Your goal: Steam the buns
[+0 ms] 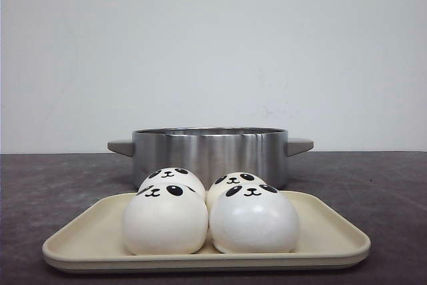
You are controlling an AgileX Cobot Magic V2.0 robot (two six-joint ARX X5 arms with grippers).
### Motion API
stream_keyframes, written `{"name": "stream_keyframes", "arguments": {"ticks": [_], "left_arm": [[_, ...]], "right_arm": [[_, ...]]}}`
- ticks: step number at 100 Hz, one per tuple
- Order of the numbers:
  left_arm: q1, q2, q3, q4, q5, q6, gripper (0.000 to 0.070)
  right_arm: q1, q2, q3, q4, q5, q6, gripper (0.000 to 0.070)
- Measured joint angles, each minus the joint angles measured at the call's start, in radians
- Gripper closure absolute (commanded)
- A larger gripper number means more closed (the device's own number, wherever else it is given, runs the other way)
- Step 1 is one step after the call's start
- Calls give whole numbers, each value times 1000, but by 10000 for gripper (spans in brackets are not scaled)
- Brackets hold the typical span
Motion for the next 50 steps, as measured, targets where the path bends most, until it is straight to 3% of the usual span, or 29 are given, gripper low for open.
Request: {"name": "stream_keyframes", "arguments": {"ticks": [22,36,50], "left_arm": [[0,0,0,0,0,0,678],[0,0,0,0,1,-3,678],[0,0,0,0,19,-95,678]], "right_arm": [[0,0,0,0,-1,24,692],[0,0,0,18,-3,85,692],[0,0,0,114,-9,179,692]]}}
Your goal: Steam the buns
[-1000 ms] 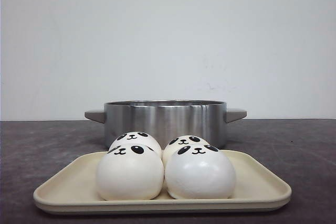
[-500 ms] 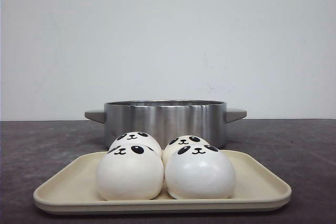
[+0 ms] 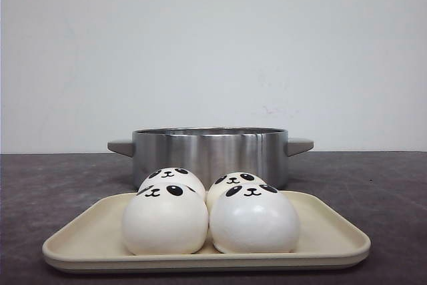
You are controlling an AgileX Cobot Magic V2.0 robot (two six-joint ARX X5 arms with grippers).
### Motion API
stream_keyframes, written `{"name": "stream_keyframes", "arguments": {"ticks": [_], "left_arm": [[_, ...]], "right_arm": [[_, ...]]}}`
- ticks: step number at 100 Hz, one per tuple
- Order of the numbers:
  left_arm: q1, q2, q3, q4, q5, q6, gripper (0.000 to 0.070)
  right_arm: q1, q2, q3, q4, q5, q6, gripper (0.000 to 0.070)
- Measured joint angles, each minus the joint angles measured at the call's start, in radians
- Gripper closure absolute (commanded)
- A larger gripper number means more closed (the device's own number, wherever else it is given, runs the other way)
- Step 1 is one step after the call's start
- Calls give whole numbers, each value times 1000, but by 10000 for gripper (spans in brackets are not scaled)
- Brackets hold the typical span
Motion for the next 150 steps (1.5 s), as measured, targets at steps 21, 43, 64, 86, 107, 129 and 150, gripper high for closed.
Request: {"name": "stream_keyframes", "arguments": {"ticks": [21,43,64,86,107,129,150], "left_arm": [[0,1,45,-36,40,-212,689],[-2,101,300,-15,61,-232,689],[-32,348,555,-106,109,-228,689],[-40,533,806,-114,121,-171,552],[-42,565,855,-126,138,-160,38],[-76,565,855,-236,138,-154,40],[-143,575,855,-292,138,-154,40]], "right_arm": [[0,0,49,130,-94,201,693],[0,84,340,-139,-123,262,694],[0,284,627,-275,-178,190,694],[0,411,841,-332,-209,118,615],[0,427,849,-300,-344,104,70],[0,449,849,-296,-385,143,0],[49,622,900,-366,-384,197,0]]}}
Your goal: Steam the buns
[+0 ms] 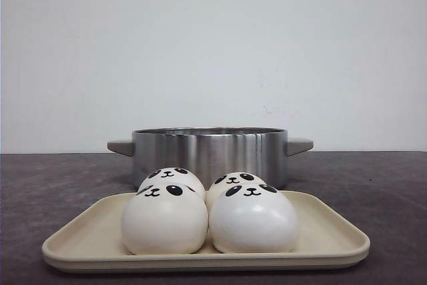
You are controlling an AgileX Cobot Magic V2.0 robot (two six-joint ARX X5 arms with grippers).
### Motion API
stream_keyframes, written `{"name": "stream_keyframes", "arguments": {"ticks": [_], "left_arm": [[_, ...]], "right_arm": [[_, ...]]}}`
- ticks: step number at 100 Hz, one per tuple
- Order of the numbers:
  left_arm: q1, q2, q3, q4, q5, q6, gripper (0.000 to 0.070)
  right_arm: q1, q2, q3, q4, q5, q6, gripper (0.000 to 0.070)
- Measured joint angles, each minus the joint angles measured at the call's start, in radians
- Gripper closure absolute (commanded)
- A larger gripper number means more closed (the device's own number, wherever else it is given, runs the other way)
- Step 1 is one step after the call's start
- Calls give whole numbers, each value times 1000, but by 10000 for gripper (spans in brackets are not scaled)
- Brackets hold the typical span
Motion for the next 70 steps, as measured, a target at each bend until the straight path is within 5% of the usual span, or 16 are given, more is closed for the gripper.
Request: {"name": "stream_keyframes", "arguments": {"ticks": [39,54,70], "left_arm": [[-84,11,0,-73,0,0,40],[-117,11,0,-95,0,0,40],[-158,10,0,-128,0,0,40]], "right_arm": [[335,520,328,-449,72,100,27],[441,687,336,-518,74,139,35],[526,834,336,-498,106,166,133]]}}
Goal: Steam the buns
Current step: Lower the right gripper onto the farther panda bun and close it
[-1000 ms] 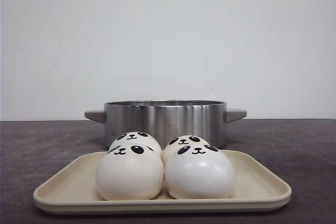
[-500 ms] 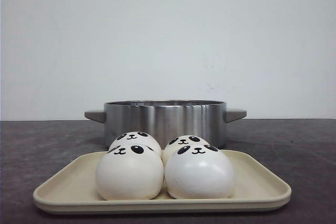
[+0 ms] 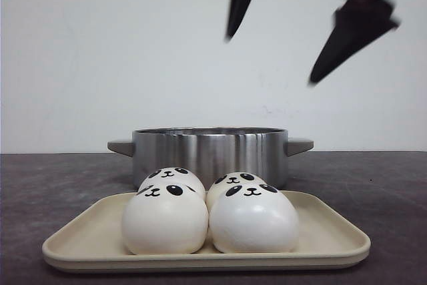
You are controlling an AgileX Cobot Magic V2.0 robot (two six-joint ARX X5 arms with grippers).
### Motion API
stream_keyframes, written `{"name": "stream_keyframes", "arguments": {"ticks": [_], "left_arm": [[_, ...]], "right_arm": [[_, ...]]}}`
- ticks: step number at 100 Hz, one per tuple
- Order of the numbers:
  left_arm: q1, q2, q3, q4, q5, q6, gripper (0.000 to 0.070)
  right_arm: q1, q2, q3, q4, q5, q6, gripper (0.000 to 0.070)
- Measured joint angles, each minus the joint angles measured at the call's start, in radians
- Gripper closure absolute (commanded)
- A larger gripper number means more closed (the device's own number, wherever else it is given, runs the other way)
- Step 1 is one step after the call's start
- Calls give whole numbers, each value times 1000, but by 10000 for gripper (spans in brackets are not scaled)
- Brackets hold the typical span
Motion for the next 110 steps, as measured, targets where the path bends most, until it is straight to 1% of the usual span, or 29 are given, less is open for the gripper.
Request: {"name": "stream_keyframes", "arguments": {"ticks": [13,17,43,50,58,66,71,78,81,83,85,87,89,90,91,92,94,95,110], "left_arm": [[-34,0,0,-5,0,0,40],[-43,0,0,-5,0,0,40],[-90,0,0,-14,0,0,40],[-94,0,0,-23,0,0,40],[-100,0,0,-28,0,0,40],[-104,0,0,-28,0,0,40],[-104,0,0,-28,0,0,40],[-104,0,0,-27,0,0,40],[-104,0,0,-27,0,0,40],[-104,0,0,-27,0,0,40],[-104,0,0,-27,0,0,40],[-104,0,0,-27,0,0,40],[-104,0,0,-27,0,0,40],[-104,0,0,-27,0,0,40],[-104,0,0,-27,0,0,40],[-104,0,0,-27,0,0,40],[-104,0,0,-27,0,0,40],[-104,0,0,-27,0,0,40],[-104,0,0,-26,0,0,40]], "right_arm": [[31,107,0,39,70,14,133],[31,139,0,50,80,20,133],[24,290,0,135,84,63,133],[24,317,0,142,85,73,146],[24,342,0,146,104,79,198],[24,351,0,148,128,83,294],[24,351,0,151,145,84,318],[24,351,0,155,162,84,329],[24,351,0,157,171,84,343],[24,351,0,158,177,85,366],[24,351,0,159,179,85,399],[24,351,0,159,179,85,446],[23,351,0,159,179,85,506],[23,351,0,159,179,85,558],[23,351,0,159,180,85,595],[23,351,0,159,180,85,614],[23,351,0,159,182,85,690],[23,351,0,159,182,85,700],[23,351,0,164,219,75,694]]}}
